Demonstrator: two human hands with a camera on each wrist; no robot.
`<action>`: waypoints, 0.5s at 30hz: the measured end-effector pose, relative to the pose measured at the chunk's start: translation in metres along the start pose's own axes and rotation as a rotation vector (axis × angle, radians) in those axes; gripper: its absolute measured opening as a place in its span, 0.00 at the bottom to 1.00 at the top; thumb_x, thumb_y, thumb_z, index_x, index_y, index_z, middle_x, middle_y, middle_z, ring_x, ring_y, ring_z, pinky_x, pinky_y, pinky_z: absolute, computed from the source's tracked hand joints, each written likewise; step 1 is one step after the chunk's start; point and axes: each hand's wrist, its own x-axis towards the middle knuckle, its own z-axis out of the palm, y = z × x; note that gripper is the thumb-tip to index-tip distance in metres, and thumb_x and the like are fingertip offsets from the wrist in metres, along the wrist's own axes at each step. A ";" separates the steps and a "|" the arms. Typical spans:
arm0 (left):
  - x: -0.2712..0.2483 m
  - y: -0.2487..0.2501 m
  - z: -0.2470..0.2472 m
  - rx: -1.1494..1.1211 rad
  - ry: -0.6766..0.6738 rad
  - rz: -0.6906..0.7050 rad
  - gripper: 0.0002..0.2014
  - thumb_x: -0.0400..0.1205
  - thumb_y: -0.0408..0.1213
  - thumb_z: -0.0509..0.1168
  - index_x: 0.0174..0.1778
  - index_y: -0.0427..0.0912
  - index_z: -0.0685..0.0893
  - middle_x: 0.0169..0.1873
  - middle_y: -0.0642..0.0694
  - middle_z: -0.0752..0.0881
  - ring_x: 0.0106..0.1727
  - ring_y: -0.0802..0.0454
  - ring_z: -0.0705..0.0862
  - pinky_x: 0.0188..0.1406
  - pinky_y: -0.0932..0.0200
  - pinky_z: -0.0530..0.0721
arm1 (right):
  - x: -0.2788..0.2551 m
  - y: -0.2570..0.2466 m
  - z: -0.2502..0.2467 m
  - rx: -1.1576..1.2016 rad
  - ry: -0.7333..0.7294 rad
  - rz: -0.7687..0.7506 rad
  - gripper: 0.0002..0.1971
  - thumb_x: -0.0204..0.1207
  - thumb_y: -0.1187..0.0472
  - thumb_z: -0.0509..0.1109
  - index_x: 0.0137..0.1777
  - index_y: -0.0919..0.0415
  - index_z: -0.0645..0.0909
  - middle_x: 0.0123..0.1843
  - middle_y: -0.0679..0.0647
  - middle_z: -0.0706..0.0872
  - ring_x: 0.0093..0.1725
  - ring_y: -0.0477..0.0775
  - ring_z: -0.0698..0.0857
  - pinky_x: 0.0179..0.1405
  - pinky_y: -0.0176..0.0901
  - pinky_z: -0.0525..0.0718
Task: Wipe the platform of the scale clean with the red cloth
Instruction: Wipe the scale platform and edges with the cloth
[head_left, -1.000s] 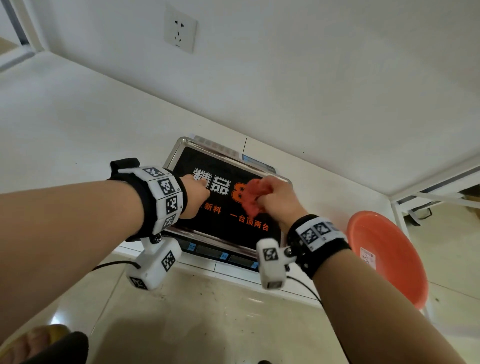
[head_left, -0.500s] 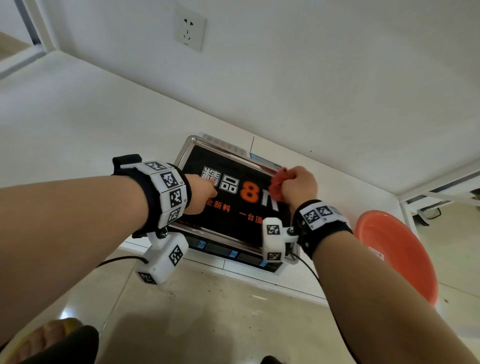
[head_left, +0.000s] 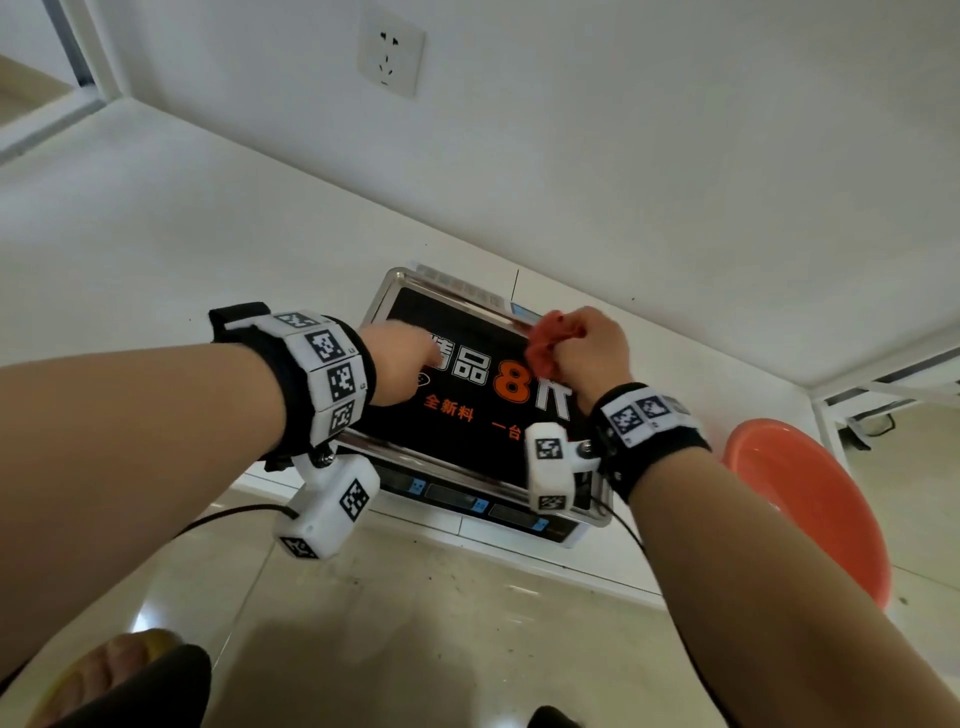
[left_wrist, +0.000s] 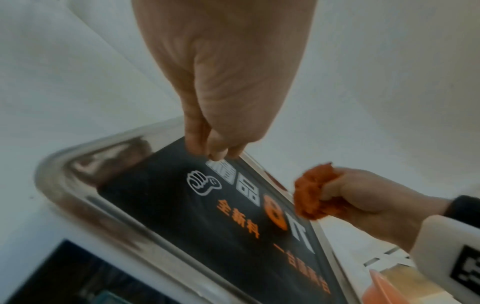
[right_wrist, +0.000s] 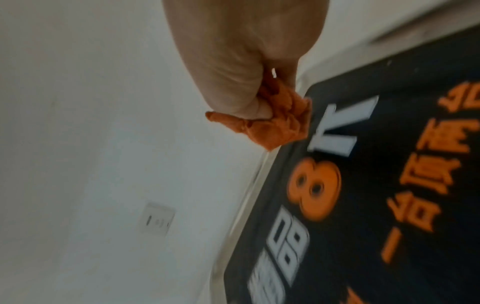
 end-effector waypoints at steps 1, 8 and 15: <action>0.000 -0.006 -0.002 -0.014 0.075 -0.026 0.24 0.81 0.29 0.58 0.74 0.46 0.76 0.67 0.44 0.81 0.67 0.44 0.80 0.67 0.53 0.79 | 0.009 0.006 -0.012 -0.078 0.087 0.012 0.14 0.75 0.78 0.59 0.42 0.59 0.78 0.45 0.62 0.89 0.39 0.60 0.91 0.34 0.50 0.91; -0.011 -0.034 0.003 -0.033 0.243 -0.291 0.16 0.76 0.31 0.63 0.60 0.34 0.77 0.59 0.35 0.72 0.58 0.36 0.77 0.50 0.50 0.79 | 0.010 0.012 -0.006 -0.506 0.240 0.030 0.05 0.78 0.66 0.65 0.51 0.64 0.81 0.43 0.57 0.83 0.44 0.59 0.80 0.44 0.45 0.75; -0.014 -0.047 0.007 -0.130 0.113 -0.265 0.11 0.80 0.33 0.60 0.55 0.36 0.82 0.57 0.36 0.81 0.48 0.43 0.81 0.44 0.57 0.77 | -0.001 -0.023 0.063 -0.359 0.022 -0.130 0.10 0.71 0.74 0.66 0.43 0.57 0.79 0.41 0.49 0.86 0.45 0.54 0.87 0.38 0.45 0.85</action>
